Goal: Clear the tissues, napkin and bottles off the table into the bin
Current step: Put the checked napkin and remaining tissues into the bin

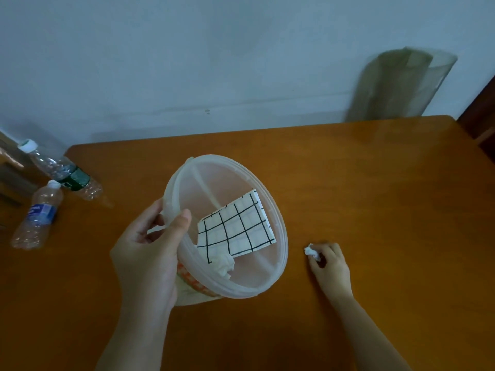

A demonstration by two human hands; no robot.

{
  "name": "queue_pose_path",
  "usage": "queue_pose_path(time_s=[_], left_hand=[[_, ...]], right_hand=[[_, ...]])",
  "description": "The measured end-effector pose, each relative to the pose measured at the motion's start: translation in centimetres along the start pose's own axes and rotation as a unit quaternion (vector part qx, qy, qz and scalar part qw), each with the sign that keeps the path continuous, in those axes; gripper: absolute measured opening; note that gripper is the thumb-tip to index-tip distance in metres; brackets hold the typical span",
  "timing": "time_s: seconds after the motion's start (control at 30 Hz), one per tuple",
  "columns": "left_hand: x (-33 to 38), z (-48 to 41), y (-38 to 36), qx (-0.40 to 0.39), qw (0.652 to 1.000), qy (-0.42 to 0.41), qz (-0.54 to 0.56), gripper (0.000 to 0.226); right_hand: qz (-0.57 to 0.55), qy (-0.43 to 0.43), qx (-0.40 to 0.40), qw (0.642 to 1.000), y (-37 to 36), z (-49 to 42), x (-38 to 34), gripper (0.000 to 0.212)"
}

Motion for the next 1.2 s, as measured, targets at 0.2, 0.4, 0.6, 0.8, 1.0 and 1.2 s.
queue_pose_path(time_s=[0.2,0.4,0.6,0.8,1.0,1.2], left_hand=[[0.9,2.0,2.1,-0.012,1.0,0.009,0.026,0.035],[1.7,4.5,5.5,-0.011,0.999,0.024,0.039,0.028],[2.1,7.7,10.7,0.003,0.998,0.036,0.056,0.029],[2.4,11.6,18.1,0.048,0.994,0.061,0.077,0.025],[2.1,16.2,26.6,0.12,0.985,0.077,0.101,0.025],[2.0,20.4,34.5,0.158,0.978,0.051,0.125,0.026]], right_hand=[[-0.07,-0.026,0.002,0.997,-0.8,4.8,-0.8,0.017],[-0.142,0.013,0.068,0.987,0.4,8.7,-4.9,0.024],[-0.18,0.142,0.09,0.969,2.3,13.7,-12.8,0.035],[-0.191,0.238,-0.025,0.952,0.7,19.7,-20.3,0.026],[-0.143,0.307,-0.119,0.933,-3.2,26.0,-26.5,0.02],[-0.074,0.333,-0.192,0.92,-9.5,31.5,-31.0,0.021]])
Point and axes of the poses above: each hand's wrist, its own z-axis away from the middle knuckle, its own y-axis out of the back of the hand, x = y × z, the point moved 2 cm from there along -z, towards the middle knuckle, and after that the axes turned 9 degrees about -x, right-handed, at the moved point
